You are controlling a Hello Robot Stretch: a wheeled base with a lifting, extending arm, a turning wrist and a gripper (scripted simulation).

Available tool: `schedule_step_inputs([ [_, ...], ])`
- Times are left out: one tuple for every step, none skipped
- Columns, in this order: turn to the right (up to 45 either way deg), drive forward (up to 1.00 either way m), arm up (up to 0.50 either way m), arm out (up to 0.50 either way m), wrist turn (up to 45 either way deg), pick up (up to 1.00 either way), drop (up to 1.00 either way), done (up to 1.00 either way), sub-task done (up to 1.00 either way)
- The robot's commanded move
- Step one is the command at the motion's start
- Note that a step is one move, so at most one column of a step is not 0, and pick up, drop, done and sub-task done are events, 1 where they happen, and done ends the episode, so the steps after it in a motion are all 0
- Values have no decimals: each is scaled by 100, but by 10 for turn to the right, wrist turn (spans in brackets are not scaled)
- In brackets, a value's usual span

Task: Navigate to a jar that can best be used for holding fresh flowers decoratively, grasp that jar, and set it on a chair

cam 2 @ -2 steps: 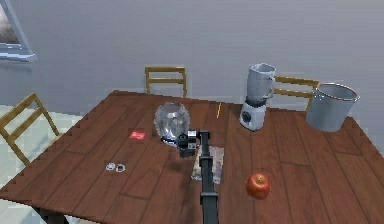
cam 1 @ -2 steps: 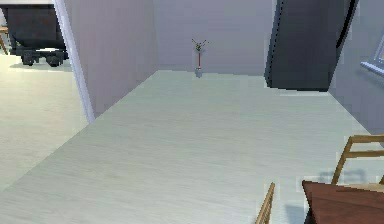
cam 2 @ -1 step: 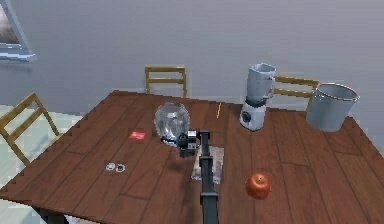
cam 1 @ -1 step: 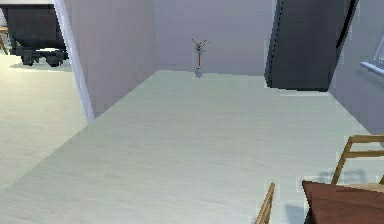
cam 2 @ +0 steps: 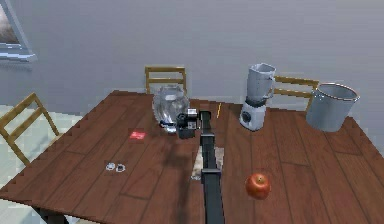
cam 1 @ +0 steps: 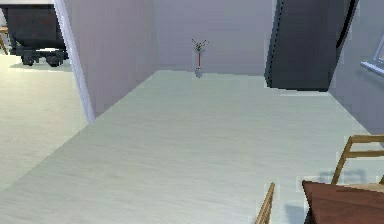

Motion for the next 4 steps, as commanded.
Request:
schedule_step_inputs([
  [0, 0, 28, 0, 0, 0, 0, 0, 0],
  [0, 0, 0, 0, -450, 0, 0, 0, 0],
  [0, 0, 0, 0, -450, 0, 0, 0, 0],
  [0, 0, 0, 0, -210, 0, 0, 0, 0],
])
